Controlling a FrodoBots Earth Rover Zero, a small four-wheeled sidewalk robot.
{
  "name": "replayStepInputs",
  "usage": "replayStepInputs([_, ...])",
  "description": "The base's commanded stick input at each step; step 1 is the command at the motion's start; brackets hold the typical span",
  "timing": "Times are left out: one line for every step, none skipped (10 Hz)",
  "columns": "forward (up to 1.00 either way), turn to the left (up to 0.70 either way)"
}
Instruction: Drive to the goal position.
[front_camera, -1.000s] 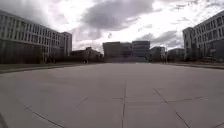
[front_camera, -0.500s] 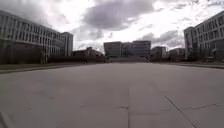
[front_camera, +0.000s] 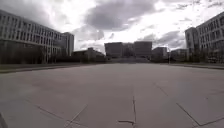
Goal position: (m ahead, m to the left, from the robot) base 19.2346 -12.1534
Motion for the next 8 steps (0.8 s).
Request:
replayStepInputs([0.70, 0.01])
replayStepInputs([0.70, 0.01])
replayStepInputs([0.70, 0.01])
replayStepInputs([0.70, 0.01])
replayStepInputs([0.61, 0.01])
replayStepInputs([0.27, 0.01])
replayStepInputs([0.00, 0.00])
replayStepInputs([0.00, 0.00])
